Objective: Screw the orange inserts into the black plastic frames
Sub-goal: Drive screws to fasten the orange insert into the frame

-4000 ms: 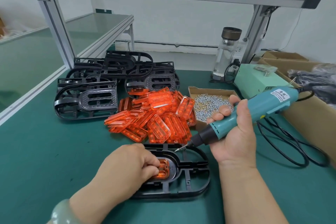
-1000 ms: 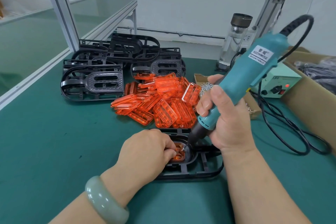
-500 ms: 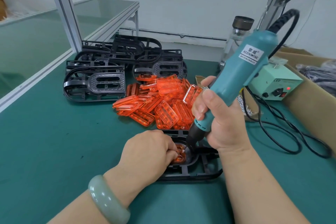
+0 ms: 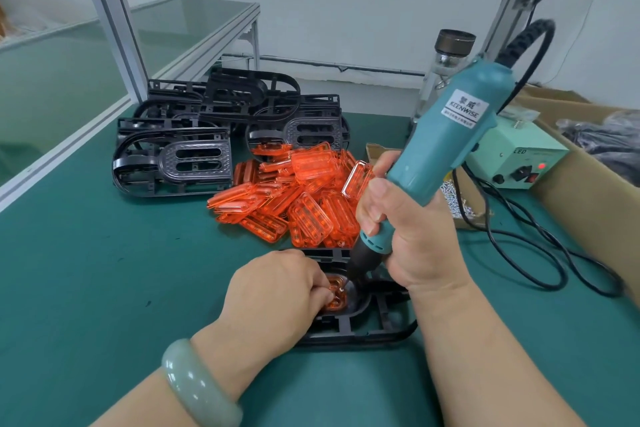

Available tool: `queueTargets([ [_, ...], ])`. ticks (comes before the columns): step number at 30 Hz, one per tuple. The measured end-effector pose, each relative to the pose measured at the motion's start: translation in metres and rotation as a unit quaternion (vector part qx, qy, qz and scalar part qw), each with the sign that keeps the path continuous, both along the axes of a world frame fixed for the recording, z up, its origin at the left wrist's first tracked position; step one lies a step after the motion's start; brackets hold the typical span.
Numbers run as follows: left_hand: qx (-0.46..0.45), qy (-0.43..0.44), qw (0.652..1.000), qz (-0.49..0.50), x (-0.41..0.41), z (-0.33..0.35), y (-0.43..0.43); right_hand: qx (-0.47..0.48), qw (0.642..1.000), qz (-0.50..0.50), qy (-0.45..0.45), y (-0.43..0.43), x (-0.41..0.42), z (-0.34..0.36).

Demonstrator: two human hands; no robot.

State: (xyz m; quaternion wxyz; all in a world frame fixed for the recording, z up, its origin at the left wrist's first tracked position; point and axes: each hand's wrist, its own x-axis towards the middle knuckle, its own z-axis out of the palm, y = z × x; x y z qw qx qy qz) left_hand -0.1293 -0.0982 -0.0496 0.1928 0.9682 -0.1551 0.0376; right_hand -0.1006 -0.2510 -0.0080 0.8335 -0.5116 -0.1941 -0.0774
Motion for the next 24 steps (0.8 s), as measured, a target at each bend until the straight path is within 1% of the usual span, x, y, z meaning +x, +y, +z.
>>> queueTargets([
  [4,-0.007,0.008,1.0,0.007,-0.001,0.002,-0.001,0.019,0.999,-0.005,0.034,-0.002,0.005,0.001],
  [9,-0.003,-0.003,1.0,0.018,-0.002,0.003,-0.002,0.02,0.999,-0.018,0.04,0.001,0.006,0.004],
  [12,0.01,0.001,1.0,0.02,-0.001,0.004,-0.003,0.071,0.996,-0.011,0.043,0.002,0.006,0.005],
  [14,0.007,0.035,0.999,0.011,0.0,0.006,-0.001,0.12,0.991,-0.019,0.054,0.001,0.006,0.002],
  [15,-0.029,0.067,0.997,0.009,0.001,0.008,0.0,0.149,0.987,-0.026,0.062,-0.001,0.006,-0.001],
  [16,-0.101,0.106,0.989,0.019,0.002,0.011,0.002,0.18,0.981,-0.031,0.073,-0.003,0.006,-0.005],
  [17,-0.198,0.145,0.968,0.049,0.003,0.014,0.004,0.211,0.973,-0.037,0.084,-0.006,0.007,-0.008],
  [18,-0.302,0.169,0.933,0.098,0.004,0.018,0.007,0.24,0.965,-0.042,0.095,-0.009,0.008,-0.01],
  [19,-0.404,0.187,0.882,0.155,0.006,0.023,0.01,0.266,0.957,-0.049,0.103,-0.012,0.008,-0.012],
  [20,-0.507,0.205,0.811,0.205,0.009,0.025,0.012,0.287,0.95,-0.058,0.106,-0.015,0.009,-0.012],
  [21,-0.611,0.224,0.72,0.242,0.013,0.027,0.014,0.305,0.944,-0.067,0.107,-0.018,0.01,-0.012],
  [22,-0.699,0.233,0.62,0.269,0.016,0.029,0.015,0.32,0.938,-0.077,0.108,-0.019,0.011,-0.011],
  [23,-0.758,0.231,0.538,0.288,0.018,0.032,0.016,0.332,0.933,-0.084,0.112,-0.02,0.012,-0.012],
  [24,-0.794,0.224,0.481,0.297,0.019,0.035,0.017,0.339,0.929,-0.09,0.117,-0.02,0.013,-0.012],
])
